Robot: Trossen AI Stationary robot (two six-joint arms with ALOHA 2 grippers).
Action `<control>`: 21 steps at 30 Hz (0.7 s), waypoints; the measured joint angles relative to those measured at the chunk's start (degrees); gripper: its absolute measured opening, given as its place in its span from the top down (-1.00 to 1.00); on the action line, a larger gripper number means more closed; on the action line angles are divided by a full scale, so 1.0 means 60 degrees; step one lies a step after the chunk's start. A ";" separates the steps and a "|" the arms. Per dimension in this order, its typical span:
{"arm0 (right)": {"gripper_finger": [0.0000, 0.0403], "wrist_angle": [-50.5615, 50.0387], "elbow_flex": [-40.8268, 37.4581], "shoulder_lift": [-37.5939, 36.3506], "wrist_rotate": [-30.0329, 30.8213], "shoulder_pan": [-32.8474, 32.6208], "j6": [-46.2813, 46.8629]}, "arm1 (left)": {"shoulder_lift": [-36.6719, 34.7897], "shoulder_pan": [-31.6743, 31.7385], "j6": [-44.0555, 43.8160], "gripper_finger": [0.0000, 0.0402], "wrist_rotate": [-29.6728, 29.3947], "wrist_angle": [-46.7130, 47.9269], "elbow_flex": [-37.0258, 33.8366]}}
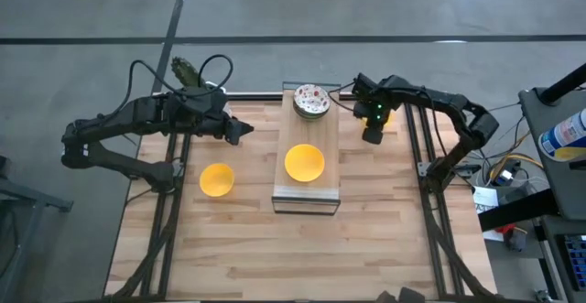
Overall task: Pick & Place Mini bowls
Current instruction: Stack the right yellow bowl on top of the other yellow bowl on the shelf
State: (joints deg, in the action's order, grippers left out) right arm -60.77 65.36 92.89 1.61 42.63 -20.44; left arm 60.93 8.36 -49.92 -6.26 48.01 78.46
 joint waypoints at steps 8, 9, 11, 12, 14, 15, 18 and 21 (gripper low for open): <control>0.96 -0.1490 0.1149 -0.1636 -0.0025 -0.0429 0.0994 | 0.0000 0.0000 -0.0019 0.39 0.0124 0.0000 0.0000; 0.96 -0.1678 0.1324 -0.1865 -0.0025 -0.0597 0.1108 | 0.0000 0.0000 0.0010 0.39 0.0147 0.0007 0.0000; 0.96 -0.2134 0.1743 -0.2275 -0.0026 -0.1049 0.1345 | 0.0000 0.0000 0.0103 0.39 0.0167 0.0075 0.0000; 0.96 -0.2354 0.1975 -0.2462 -0.0029 -0.1317 0.1410 | 0.0000 0.0000 0.0140 0.39 0.0168 0.0158 0.0000; 0.96 -0.2676 0.2461 -0.2775 -0.0029 -0.2029 0.1582 | 0.0000 0.0000 0.0241 0.39 0.0169 0.0201 0.0000; 0.96 -0.2767 0.2701 -0.2887 -0.0032 -0.2428 0.1717 | 0.0000 0.0000 0.0310 0.39 0.0168 0.0204 -0.0004; 0.96 -0.2777 0.3379 -0.3096 -0.0041 -0.3814 0.2226 | 0.0000 0.0000 0.0385 0.39 0.0168 0.0248 -0.0015; 0.96 -0.2709 0.4030 -0.2994 0.0297 -0.5299 0.2964 | 0.0000 0.0000 0.0388 0.39 0.0165 0.0248 -0.0072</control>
State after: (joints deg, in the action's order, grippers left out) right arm -77.02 89.54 74.93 3.39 10.84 -2.66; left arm 60.93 8.36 -47.59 -5.27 49.50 78.02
